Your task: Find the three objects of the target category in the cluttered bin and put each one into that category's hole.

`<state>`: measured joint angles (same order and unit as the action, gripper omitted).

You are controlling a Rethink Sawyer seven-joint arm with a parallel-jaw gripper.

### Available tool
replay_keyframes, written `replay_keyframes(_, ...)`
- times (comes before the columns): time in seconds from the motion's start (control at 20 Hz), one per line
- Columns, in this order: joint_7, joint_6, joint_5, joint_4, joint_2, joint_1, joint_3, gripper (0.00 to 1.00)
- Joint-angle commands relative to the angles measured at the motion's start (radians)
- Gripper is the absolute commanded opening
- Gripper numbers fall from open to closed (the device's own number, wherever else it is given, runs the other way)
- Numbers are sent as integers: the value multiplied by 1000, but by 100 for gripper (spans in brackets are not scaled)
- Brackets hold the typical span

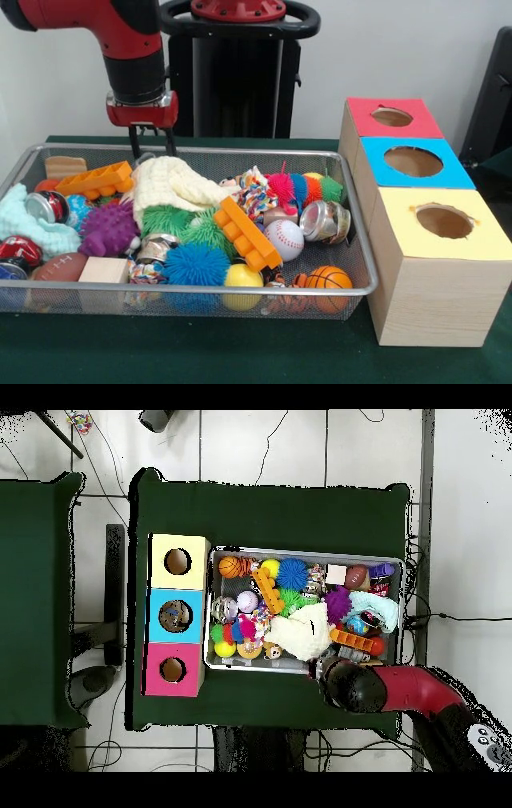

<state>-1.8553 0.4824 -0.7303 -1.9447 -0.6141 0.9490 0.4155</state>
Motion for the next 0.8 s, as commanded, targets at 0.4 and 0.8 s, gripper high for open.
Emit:
replay_keyframes(0.4,35,-4,-70,133,102,-87,-25,100)
replay_keyframes(0.8,63,-48,-85,114,158,-33,-22,0)
